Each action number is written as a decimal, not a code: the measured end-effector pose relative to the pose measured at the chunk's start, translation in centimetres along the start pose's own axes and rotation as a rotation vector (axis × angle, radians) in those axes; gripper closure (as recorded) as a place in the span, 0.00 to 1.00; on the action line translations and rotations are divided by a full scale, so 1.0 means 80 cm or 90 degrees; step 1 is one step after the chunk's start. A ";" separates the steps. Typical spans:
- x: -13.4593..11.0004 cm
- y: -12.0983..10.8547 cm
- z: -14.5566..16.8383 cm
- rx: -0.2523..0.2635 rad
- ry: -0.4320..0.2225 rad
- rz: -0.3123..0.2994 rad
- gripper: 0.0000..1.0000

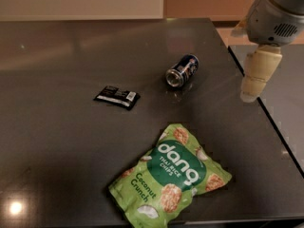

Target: Pick pepsi can

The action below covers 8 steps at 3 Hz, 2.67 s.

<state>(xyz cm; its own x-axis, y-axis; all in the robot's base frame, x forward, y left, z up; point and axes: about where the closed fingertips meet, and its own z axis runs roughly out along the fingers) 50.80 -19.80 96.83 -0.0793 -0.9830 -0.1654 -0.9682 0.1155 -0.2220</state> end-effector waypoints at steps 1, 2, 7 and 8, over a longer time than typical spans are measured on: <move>-0.016 -0.049 0.031 -0.014 0.002 -0.061 0.00; -0.025 -0.083 0.058 -0.022 0.020 -0.106 0.00; -0.066 -0.173 0.188 -0.087 0.015 -0.229 0.00; -0.079 -0.164 0.203 -0.108 0.014 -0.252 0.00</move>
Offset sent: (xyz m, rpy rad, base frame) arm 0.1021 0.0192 -0.0443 -0.1395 0.0812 0.2405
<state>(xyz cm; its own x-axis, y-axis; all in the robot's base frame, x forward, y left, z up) 67.89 -12.81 85.15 0.3031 -0.9498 -0.0780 -0.9500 -0.2947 -0.1030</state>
